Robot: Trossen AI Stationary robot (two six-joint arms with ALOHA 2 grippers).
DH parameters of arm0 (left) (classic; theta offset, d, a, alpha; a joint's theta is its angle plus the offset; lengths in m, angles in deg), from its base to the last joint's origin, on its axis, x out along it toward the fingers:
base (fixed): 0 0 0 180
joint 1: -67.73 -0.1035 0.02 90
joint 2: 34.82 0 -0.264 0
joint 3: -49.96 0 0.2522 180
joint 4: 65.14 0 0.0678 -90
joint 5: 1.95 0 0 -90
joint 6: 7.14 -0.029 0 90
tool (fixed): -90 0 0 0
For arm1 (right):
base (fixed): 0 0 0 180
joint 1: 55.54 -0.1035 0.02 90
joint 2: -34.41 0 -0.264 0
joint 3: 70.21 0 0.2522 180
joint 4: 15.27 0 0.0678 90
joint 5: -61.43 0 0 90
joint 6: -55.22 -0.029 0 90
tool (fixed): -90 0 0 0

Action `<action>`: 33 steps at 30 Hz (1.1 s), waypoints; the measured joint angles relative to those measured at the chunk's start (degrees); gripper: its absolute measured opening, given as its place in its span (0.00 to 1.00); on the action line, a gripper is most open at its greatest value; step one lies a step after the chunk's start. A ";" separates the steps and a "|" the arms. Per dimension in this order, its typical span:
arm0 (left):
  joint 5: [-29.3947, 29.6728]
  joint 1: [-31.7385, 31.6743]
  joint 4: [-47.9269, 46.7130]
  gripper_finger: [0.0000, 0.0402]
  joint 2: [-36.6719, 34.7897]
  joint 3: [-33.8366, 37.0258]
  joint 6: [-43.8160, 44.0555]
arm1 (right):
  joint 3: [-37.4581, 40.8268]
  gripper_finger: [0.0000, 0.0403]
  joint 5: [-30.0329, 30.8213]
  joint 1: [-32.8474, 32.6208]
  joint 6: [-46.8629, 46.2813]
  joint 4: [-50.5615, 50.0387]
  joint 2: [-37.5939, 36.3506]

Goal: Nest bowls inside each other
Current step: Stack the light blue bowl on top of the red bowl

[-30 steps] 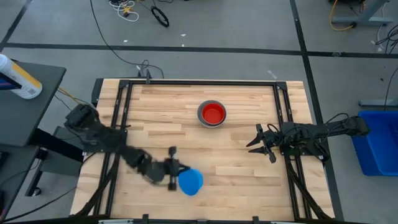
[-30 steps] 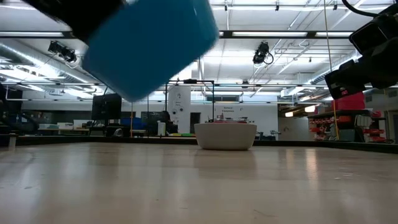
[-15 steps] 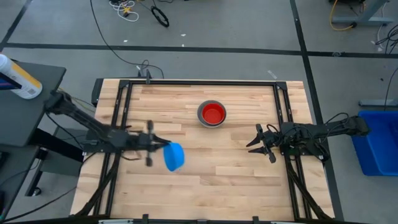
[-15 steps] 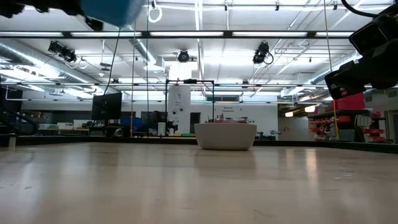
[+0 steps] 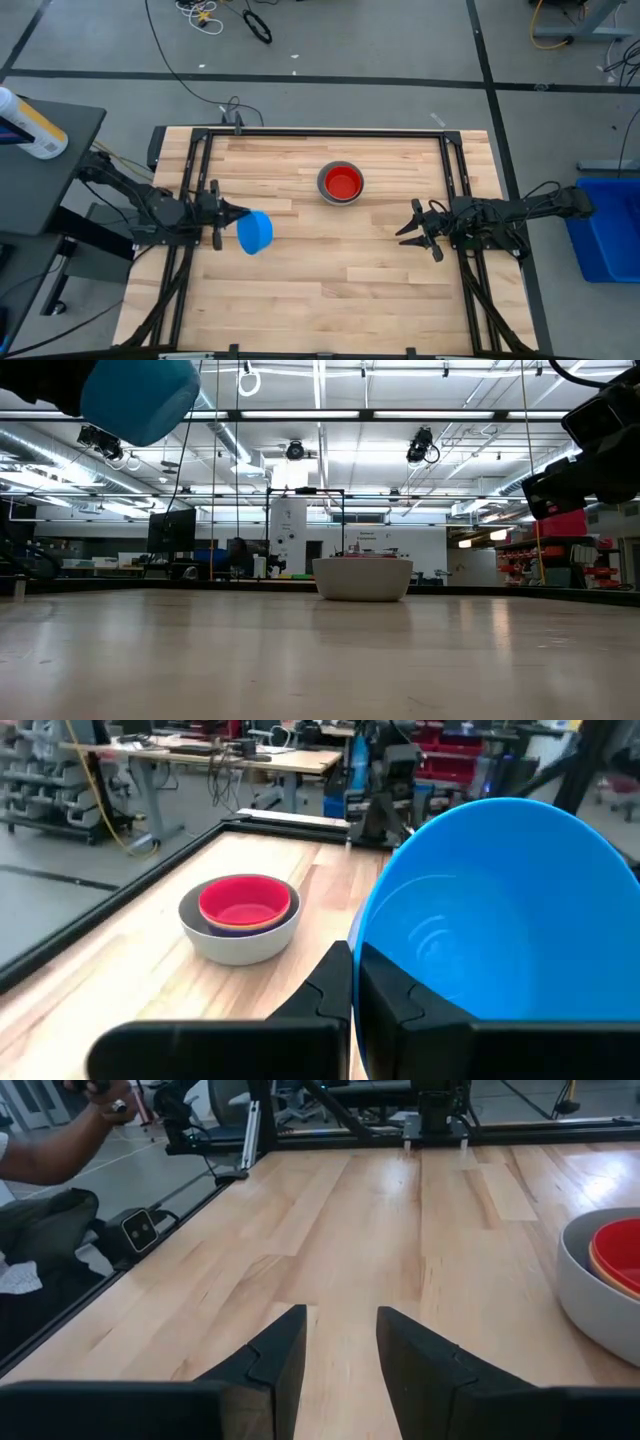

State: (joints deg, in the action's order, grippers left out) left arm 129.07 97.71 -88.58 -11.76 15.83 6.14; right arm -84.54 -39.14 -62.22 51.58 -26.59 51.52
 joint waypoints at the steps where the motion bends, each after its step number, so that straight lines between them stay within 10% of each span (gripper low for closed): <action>1: -0.45 0.00 0.19 0.01 0.13 0.09 -0.73 | -0.01 0.33 0.01 0.00 0.12 0.00 0.00; 17: -28.20 -25.90 18.20 0.01 15.16 2.31 -12.04 | 0.00 0.33 0.00 0.00 0.06 0.00 -0.02; 33: -52.93 -49.07 16.99 0.01 51.12 -24.72 -24.57 | 0.01 0.33 -0.02 0.00 -0.63 0.00 -0.04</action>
State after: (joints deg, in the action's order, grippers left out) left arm 76.14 48.64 -71.59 39.36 -8.89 -18.43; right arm -84.53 -39.16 -62.22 50.94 -26.59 51.47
